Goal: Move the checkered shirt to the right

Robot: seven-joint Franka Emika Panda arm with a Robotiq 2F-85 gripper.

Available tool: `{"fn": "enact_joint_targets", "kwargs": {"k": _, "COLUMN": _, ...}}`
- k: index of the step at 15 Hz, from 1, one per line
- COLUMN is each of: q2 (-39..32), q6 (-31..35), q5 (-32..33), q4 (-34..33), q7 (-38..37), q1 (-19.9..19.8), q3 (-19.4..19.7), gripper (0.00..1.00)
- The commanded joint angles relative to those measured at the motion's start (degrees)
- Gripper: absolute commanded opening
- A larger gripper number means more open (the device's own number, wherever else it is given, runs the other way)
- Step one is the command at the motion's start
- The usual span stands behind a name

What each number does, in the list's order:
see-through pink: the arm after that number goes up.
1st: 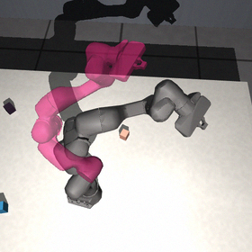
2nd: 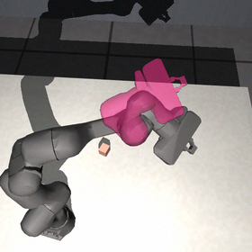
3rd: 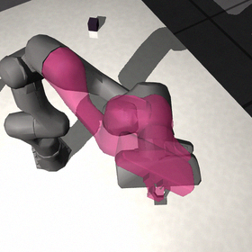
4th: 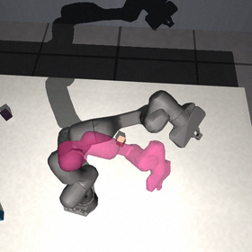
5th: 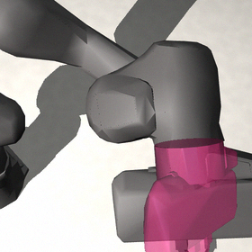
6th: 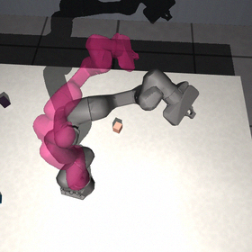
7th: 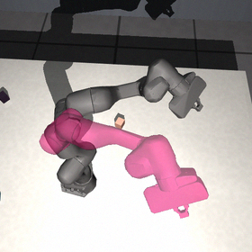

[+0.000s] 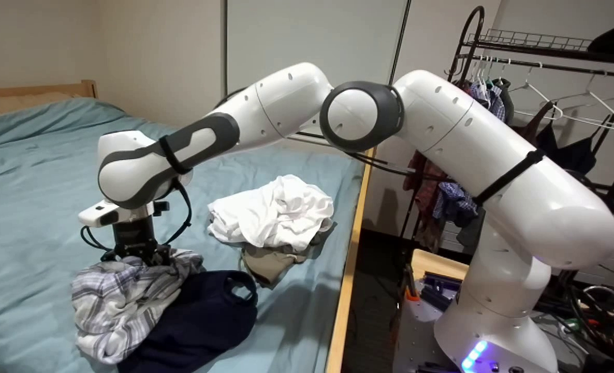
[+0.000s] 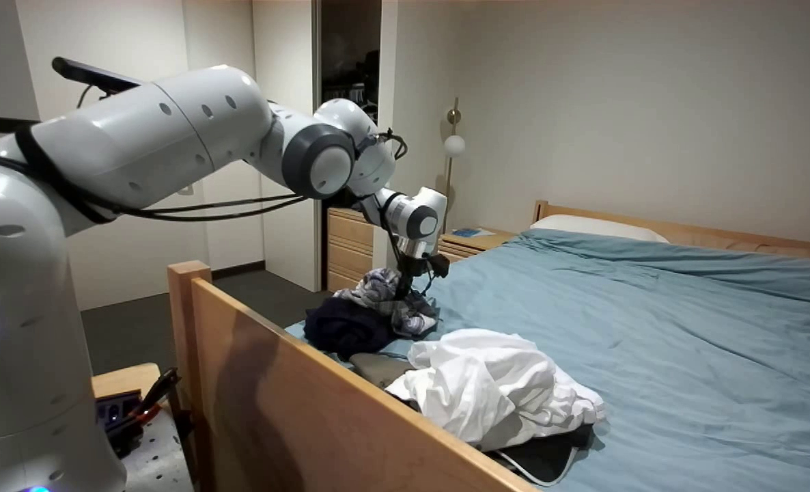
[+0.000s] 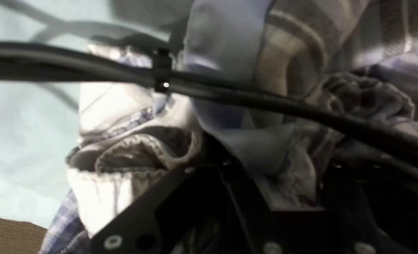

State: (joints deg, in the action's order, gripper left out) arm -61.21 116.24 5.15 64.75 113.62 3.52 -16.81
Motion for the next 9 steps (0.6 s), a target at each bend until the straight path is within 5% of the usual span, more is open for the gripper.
{"fn": "enact_joint_targets", "kwargs": {"k": 1, "q2": -1.92, "q6": -1.96, "q5": -4.79, "q4": -3.29, "q7": -6.19, "q1": 0.74, "q3": 2.23, "gripper": 0.10}}
{"fn": "enact_joint_targets", "kwargs": {"k": 9, "q2": 7.23, "q6": 0.94, "q5": -10.30, "q4": 6.53, "q7": -20.41, "q1": -5.94, "q3": 5.78, "gripper": 0.11}}
